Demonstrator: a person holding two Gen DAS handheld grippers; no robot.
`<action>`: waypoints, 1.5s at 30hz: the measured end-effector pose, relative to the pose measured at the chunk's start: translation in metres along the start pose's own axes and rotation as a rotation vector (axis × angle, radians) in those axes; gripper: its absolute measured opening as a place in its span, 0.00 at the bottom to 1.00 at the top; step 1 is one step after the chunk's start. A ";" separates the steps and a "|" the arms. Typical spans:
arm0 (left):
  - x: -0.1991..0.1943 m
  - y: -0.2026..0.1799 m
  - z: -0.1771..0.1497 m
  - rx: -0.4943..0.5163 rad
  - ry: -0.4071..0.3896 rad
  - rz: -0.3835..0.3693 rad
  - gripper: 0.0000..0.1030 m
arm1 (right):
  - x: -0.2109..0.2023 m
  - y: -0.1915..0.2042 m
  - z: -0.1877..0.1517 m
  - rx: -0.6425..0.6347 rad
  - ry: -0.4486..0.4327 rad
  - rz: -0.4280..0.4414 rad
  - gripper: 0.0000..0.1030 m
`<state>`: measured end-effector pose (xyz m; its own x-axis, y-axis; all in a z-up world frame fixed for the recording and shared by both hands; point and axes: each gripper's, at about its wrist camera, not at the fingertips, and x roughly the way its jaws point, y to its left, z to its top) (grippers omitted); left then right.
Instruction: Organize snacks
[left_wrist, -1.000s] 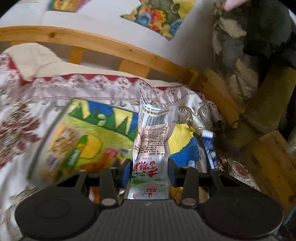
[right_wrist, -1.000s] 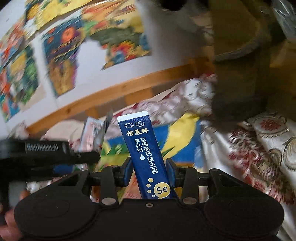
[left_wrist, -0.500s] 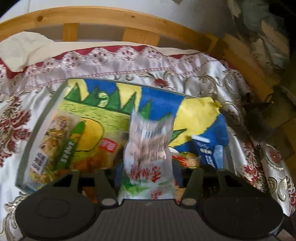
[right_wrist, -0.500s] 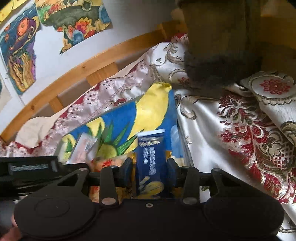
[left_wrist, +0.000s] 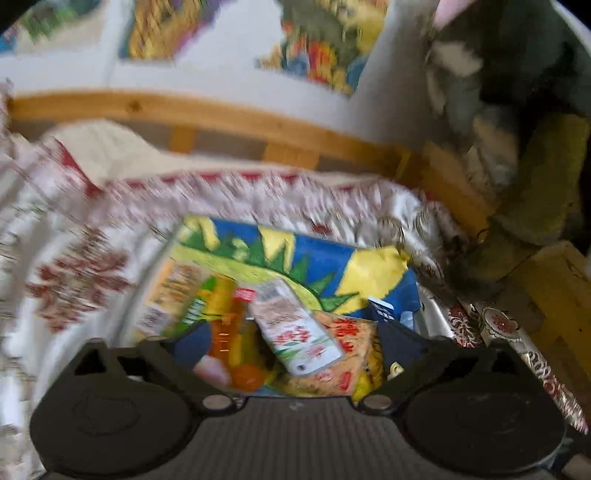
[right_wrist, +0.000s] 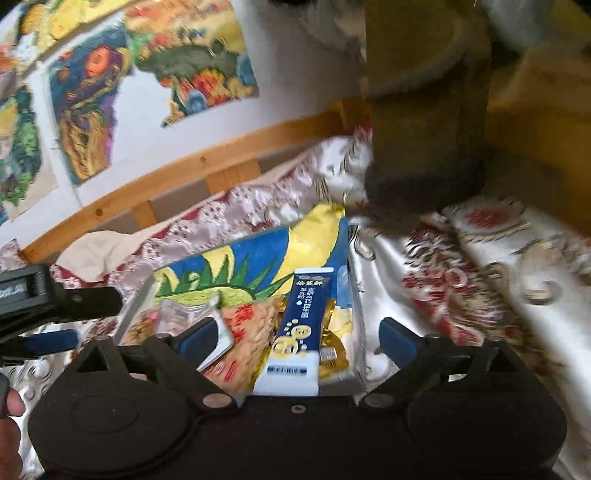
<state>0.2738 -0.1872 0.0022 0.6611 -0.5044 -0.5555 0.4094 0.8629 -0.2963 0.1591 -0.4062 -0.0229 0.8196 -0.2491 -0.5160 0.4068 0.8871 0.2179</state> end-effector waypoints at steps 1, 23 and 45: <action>-0.013 0.001 -0.007 0.000 -0.027 0.019 0.99 | -0.015 0.001 -0.004 -0.004 -0.014 0.001 0.99; -0.227 0.014 -0.144 0.112 -0.107 0.379 1.00 | -0.234 0.028 -0.092 -0.100 -0.072 0.023 0.99; -0.270 0.020 -0.166 0.090 -0.169 0.405 1.00 | -0.273 0.028 -0.121 -0.133 -0.099 -0.005 0.99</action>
<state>-0.0011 -0.0290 0.0170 0.8699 -0.1307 -0.4756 0.1443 0.9895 -0.0081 -0.1022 -0.2659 0.0240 0.8560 -0.2852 -0.4312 0.3598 0.9276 0.1007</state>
